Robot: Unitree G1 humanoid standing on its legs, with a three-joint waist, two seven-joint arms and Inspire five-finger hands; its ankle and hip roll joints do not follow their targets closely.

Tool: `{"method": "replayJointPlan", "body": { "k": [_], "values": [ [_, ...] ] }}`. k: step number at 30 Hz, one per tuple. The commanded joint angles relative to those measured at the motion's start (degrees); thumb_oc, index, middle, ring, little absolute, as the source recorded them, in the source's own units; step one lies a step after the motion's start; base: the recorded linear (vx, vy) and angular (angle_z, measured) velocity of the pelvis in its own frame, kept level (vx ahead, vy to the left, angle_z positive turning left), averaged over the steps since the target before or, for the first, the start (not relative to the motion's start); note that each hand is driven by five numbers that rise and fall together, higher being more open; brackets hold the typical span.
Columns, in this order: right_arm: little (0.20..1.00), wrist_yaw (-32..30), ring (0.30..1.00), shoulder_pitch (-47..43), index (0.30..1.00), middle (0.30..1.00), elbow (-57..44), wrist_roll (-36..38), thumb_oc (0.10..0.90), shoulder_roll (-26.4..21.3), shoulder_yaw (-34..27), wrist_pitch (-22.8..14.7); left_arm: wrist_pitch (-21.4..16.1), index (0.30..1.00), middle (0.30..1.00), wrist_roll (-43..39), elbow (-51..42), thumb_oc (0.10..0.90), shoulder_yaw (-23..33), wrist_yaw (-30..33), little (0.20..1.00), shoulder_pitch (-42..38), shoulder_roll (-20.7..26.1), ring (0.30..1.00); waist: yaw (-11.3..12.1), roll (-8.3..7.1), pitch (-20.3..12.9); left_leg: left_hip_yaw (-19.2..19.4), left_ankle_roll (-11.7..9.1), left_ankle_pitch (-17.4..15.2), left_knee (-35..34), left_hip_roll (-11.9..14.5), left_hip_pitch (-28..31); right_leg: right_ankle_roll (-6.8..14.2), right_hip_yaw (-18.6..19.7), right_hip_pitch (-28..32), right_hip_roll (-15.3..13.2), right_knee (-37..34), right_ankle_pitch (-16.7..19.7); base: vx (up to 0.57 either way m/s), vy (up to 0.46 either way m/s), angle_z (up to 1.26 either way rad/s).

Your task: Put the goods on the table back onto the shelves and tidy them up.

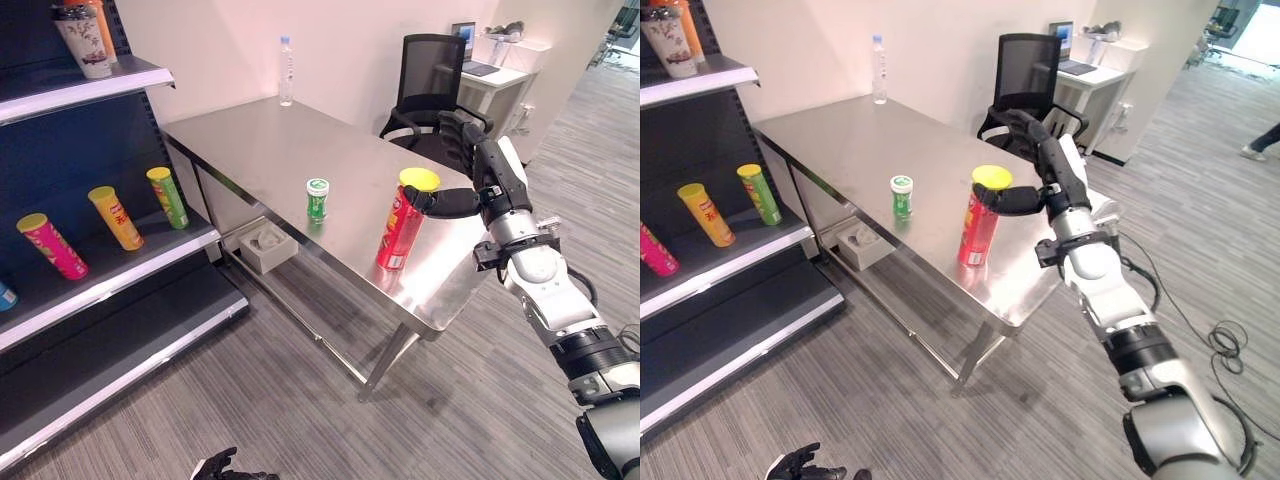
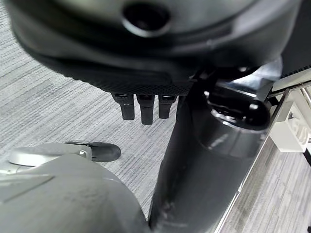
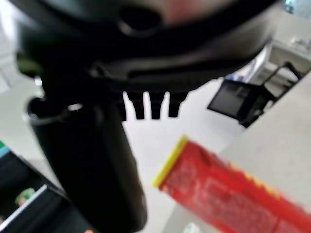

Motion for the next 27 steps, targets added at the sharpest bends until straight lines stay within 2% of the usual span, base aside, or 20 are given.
{"method": "replayJointPlan", "body": {
  "k": [1,16,27],
  "values": [
    [0.9,-1.6,0.9,-11.8,0.9,0.9,1.4,1.6,0.8,-0.9,-1.4,-3.6,-1.7,0.9,0.9,-1.2,3.0,0.8,-3.8,0.6,0.9,-1.7,2.9,0.9,2.0,-1.56,-1.6,0.3,1.9,-7.5,0.4,-1.2,2.6,3.2,2.8,-0.2,-3.5,0.7,-0.8,0.0,0.002,0.13],
    [0.9,-2.1,0.9,-14.2,0.9,0.9,7.9,-1.3,0.8,-1.1,0.4,-2.4,-2.0,0.9,0.9,-1.5,2.8,0.8,-4.1,0.6,0.9,-1.6,3.2,0.9,2.6,-1.92,-1.4,-0.4,2.0,-7.4,0.4,-1.5,1.9,3.4,2.2,-0.2,-3.8,0.7,-0.9,0.0,0.0,0.0],
    [0.9,-0.9,0.9,-16.3,0.9,0.9,14.1,0.5,0.8,1.9,2.5,-1.1,-1.9,0.9,0.9,-2.4,2.7,0.8,-4.1,0.5,0.9,-1.1,3.4,0.9,3.8,-2.52,-1.1,-0.8,2.0,-7.2,0.4,-1.7,1.5,3.3,1.8,-0.3,-4.0,0.7,-0.7,0.0,0.0,0.0]
  ]
}}
